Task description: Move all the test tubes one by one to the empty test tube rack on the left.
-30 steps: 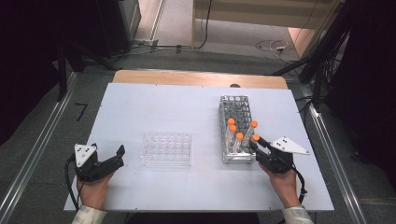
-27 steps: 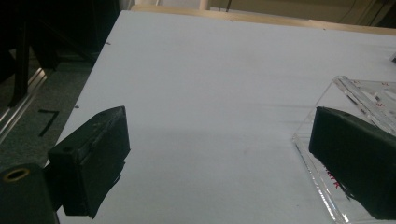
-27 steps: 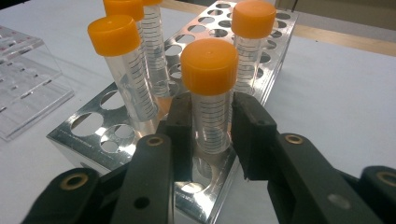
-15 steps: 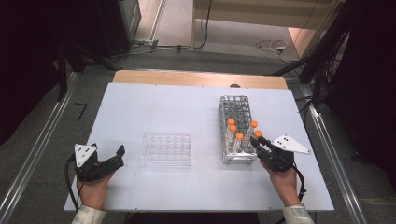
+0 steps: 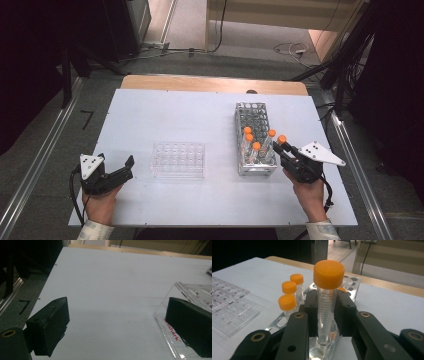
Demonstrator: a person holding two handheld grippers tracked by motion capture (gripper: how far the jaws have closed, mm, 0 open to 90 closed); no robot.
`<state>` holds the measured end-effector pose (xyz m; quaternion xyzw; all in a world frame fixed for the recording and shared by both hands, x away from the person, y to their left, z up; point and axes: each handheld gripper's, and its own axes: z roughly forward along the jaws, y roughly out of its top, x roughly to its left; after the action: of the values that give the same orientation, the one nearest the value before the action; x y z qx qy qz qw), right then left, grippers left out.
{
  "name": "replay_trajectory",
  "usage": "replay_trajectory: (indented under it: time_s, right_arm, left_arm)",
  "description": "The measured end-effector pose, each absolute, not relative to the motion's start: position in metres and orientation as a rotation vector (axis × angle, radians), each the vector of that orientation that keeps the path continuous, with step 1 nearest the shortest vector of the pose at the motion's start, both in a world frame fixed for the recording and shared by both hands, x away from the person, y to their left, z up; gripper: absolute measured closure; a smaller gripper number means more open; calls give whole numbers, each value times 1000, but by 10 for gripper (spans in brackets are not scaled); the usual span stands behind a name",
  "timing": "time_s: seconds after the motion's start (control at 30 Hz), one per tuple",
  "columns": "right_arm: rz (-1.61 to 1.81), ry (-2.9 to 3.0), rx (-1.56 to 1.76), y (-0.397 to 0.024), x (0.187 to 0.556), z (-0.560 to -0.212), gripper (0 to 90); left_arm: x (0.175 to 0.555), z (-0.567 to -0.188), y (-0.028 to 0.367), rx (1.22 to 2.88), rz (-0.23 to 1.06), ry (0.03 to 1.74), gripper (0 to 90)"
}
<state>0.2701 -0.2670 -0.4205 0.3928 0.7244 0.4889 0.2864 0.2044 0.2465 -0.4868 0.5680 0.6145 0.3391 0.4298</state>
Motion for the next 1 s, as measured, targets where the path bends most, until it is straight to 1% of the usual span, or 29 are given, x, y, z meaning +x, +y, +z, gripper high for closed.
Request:
replay_trajectory:
  time_s: [0.2,0.57,1.0]
  right_arm:
    - [1334,1941,1029,-266,260,-407,718]
    - [1346,2008,1005,-259,247,-403,718]
    - [1393,2108,915,-225,239,-405,718]
  left_arm:
    - [202,-481,244,1407,829,1509,60]
    - [199,-472,238,1405,807,1469,60]
    - [201,-459,209,1485,772,1370,67]
